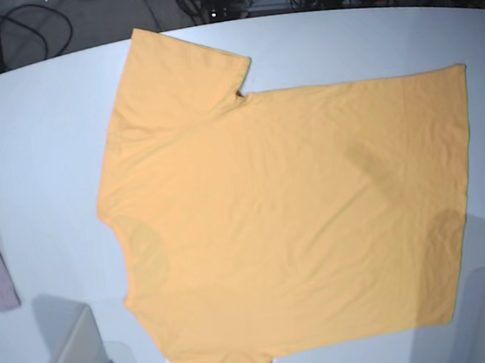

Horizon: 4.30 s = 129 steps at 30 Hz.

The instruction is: Fold the T-shirt properly

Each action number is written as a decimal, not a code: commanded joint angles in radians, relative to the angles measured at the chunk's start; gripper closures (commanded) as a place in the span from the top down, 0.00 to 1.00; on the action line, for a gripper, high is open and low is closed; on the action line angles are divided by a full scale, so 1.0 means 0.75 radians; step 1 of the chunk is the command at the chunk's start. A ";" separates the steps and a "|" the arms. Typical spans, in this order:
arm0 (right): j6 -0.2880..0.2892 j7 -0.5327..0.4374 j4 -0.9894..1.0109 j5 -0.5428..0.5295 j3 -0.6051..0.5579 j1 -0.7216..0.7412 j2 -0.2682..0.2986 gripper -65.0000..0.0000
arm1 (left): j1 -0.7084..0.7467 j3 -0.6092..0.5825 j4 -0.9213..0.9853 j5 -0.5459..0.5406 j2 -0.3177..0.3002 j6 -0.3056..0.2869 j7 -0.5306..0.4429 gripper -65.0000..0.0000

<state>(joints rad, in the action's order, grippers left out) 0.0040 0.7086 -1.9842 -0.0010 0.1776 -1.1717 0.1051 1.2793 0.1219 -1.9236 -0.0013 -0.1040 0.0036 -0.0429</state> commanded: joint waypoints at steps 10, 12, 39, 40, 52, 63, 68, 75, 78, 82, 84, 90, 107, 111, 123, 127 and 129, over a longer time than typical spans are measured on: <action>-0.006 -0.085 0.722 0.004 -0.007 0.403 0.002 0.00 | -0.305 0.002 0.630 0.013 0.003 0.008 -0.005 0.00; -0.006 -0.158 0.883 0.004 -0.007 0.469 0.002 0.00 | -0.377 0.002 0.765 0.011 0.003 0.008 -0.005 0.00; -0.006 -0.101 -0.029 -0.002 0.051 0.457 -0.061 0.00 | -0.199 0.019 0.031 0.015 -0.006 0.008 -0.015 0.00; -0.006 -0.134 -0.029 -0.002 0.065 0.479 -0.102 0.00 | -0.213 0.019 0.031 0.015 -0.006 0.008 -0.015 0.00; -0.002 -0.226 -0.031 -0.333 0.173 0.675 -0.268 0.00 | -0.359 0.051 -0.006 0.003 0.003 0.004 -0.015 0.00; -0.002 -0.080 0.065 -1.319 0.231 0.682 0.047 0.41 | -0.385 0.078 -0.036 -0.126 -0.004 0.004 -0.015 0.26; -0.002 -0.080 0.194 -1.372 0.231 0.700 0.088 0.41 | -0.383 0.201 -0.028 -0.503 -0.042 -0.010 -0.009 0.51; -0.002 -0.078 0.304 -1.370 0.161 0.716 0.088 0.40 | -0.377 0.426 0.000 -0.744 -0.069 -0.176 -0.005 0.51; -0.002 -0.078 0.337 -1.370 0.100 0.722 0.088 0.40 | -0.385 0.467 0.045 -0.744 -0.069 -0.178 -0.005 0.51; -0.002 -0.082 0.368 -1.370 -0.003 0.722 0.088 0.39 | -0.387 0.473 0.101 -0.746 -0.067 -0.178 -0.007 0.51; -0.004 -0.087 0.378 -1.370 -0.037 0.722 0.084 0.39 | -0.404 0.473 0.127 -0.746 -0.067 -0.178 -0.009 0.51; -0.004 -0.087 0.386 -1.370 -0.048 0.722 0.084 0.36 | -0.453 0.532 0.187 -0.754 -0.061 -0.178 -0.007 0.51; -0.008 -0.080 0.386 -1.370 -0.045 0.741 0.088 0.00 | -0.784 1.013 0.428 -1.092 -0.071 -0.368 0.576 0.51; -0.008 -0.080 0.386 -1.370 -0.045 0.741 0.090 0.00 | -0.915 1.154 0.524 -1.086 -0.073 -0.446 0.768 0.51; -0.008 -0.080 0.386 -1.370 -0.045 0.759 0.090 0.00 | -1.120 1.125 0.669 -1.002 -0.116 -0.528 0.832 0.51; -0.008 -0.080 0.386 -1.370 -0.045 0.759 0.090 0.00 | -1.175 1.121 0.757 -1.002 -0.116 -0.530 0.832 0.51; -0.008 -0.080 0.386 -1.370 -0.045 0.759 0.090 0.00 | -1.191 1.082 0.792 -1.002 -0.118 -0.544 0.832 0.51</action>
<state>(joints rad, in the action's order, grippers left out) 0.0238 0.6395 -1.6928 -1.0554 0.1417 -0.5938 0.1650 0.3809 0.9367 -1.3239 -0.7540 -0.1867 -0.3946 0.5529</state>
